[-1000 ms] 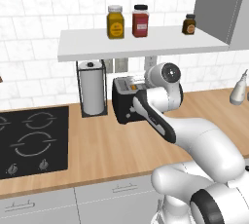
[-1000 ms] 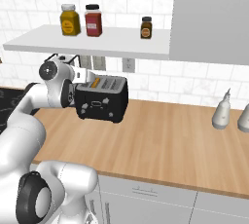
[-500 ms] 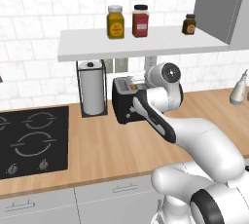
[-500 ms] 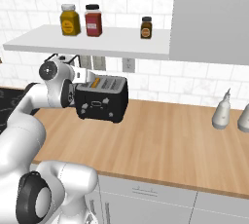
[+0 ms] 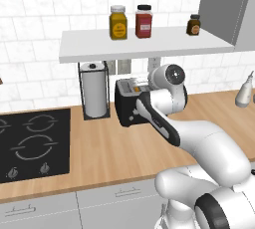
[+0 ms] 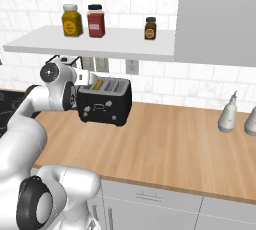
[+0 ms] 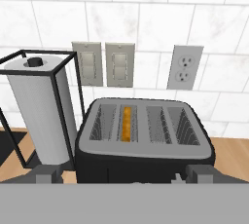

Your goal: Start the toaster. Once the lever pops up, take the bread to the plate on the dining counter.

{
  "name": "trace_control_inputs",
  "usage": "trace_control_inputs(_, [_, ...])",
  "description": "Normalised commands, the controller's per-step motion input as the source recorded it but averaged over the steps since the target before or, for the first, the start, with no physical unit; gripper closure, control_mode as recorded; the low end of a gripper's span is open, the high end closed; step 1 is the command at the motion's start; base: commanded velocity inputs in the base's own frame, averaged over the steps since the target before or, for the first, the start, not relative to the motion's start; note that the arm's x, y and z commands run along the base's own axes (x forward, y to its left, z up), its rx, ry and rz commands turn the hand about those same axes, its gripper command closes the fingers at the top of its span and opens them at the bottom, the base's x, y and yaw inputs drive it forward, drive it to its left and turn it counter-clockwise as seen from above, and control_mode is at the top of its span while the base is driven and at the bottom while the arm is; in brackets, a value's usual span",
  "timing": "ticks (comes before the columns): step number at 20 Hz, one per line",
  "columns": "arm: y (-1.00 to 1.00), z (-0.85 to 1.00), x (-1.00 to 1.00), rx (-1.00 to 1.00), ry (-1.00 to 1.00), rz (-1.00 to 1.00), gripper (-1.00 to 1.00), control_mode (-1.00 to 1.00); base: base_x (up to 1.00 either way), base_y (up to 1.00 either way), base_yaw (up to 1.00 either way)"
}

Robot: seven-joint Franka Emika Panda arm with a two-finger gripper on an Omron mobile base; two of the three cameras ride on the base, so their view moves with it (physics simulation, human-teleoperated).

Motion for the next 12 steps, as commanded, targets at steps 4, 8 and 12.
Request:
trace_control_inputs(4, [0.00, 0.00, 0.00, 0.00, 0.00, 0.00, -1.00, -1.00, 0.00, 0.00, 0.00])
trace_control_inputs(8, [0.00, 0.00, 0.00, 0.00, 0.00, 0.00, -1.00, -1.00, 0.00, 0.00, 0.00])
trace_control_inputs(12, [0.00, 0.00, 0.00, 0.00, 0.00, 0.00, -1.00, -1.00, 0.00, 0.00, 0.00])
